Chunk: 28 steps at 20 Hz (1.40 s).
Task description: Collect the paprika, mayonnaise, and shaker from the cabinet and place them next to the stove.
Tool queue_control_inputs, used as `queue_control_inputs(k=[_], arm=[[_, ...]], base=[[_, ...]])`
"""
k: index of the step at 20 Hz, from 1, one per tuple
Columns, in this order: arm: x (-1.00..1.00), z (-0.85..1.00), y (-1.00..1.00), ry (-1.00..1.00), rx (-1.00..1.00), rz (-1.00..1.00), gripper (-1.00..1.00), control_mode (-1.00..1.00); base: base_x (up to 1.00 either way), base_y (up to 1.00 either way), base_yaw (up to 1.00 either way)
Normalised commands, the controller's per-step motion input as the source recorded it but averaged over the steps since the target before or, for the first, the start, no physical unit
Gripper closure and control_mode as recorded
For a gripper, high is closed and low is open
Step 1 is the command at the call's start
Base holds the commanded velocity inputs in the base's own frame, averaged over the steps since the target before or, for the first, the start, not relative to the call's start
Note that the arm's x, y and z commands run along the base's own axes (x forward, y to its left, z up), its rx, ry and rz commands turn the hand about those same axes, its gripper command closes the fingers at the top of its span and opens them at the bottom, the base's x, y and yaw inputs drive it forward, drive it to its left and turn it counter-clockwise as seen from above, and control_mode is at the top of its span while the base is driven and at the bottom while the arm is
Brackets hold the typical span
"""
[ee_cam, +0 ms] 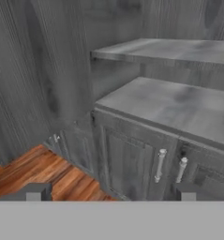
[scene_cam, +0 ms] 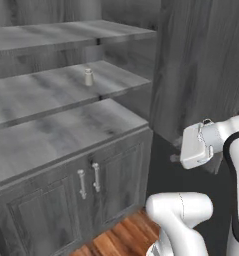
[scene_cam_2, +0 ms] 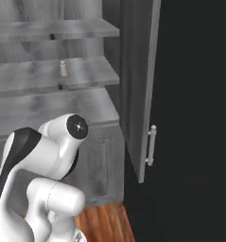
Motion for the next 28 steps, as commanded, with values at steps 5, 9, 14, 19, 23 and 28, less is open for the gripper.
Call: queue_control_inputs(k=[5,9,14,19,23,28], arm=[[0.00,0.00,0.00,0.00,0.00,0.00,-1.00,1.00],[0.00,0.00,0.00,0.00,0.00,0.00,-1.00,1.00],[0.00,0.00,0.00,0.00,0.00,0.00,-1.00,1.00],[0.00,0.00,0.00,0.00,0.00,0.00,-1.00,1.00],[0.00,0.00,0.00,0.00,0.00,0.00,-1.00,1.00],[0.00,0.00,0.00,0.00,0.00,0.00,-1.00,1.00]], base=[[0.57,0.00,0.32],[0.66,0.00,0.32],[0.67,-0.09,0.31],[0.67,-0.20,0.24],[0.61,-0.13,0.12],[0.53,-0.03,0.01]])
